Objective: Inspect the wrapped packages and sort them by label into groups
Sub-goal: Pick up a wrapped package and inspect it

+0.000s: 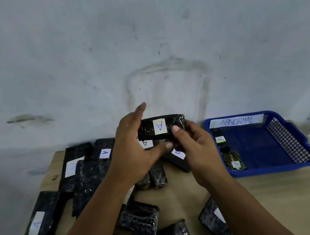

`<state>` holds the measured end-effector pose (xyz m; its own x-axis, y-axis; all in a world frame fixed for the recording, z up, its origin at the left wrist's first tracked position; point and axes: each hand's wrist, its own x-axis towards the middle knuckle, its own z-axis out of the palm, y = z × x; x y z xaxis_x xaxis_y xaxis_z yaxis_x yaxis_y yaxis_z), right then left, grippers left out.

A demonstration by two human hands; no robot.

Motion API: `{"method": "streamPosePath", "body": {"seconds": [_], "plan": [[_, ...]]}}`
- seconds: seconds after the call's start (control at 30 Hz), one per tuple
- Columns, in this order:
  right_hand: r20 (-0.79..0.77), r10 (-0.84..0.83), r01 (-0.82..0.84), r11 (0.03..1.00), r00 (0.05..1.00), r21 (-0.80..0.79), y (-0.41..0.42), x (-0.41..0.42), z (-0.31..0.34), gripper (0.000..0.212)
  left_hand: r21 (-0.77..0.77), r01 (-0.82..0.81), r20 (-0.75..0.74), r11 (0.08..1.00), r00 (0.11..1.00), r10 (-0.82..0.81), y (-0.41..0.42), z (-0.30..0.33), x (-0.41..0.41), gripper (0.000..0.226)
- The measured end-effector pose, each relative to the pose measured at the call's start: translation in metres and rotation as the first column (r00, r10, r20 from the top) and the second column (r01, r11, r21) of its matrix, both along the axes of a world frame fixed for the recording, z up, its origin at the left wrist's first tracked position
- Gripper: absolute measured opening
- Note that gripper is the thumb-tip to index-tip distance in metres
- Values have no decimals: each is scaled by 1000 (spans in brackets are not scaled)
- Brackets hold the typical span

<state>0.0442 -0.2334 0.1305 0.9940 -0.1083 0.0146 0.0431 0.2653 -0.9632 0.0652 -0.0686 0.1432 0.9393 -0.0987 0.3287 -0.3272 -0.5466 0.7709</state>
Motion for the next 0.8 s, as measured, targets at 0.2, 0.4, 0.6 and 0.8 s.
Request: {"method": "streamPosePath", "body": {"seconds": [0.2,0.4,0.6,0.8], "plan": [[65,9,-5,999,998,-51,33,-4,21,25,-365,-170,-227,916,970,89,30,27,-15,20],[114,30,-22,997,993,-71,59,-3,26,21,-510,-129,-230,851,973,10,56,35,-19,19],[97,59,-38,979,994,-201,73,-4,30,21,-569,-147,-219,809,976,23,74,37,-14,16],[105,47,-17,964,993,-266,74,-4,32,17,-565,-93,-176,820,984,-9,80,35,-11,22]]}}
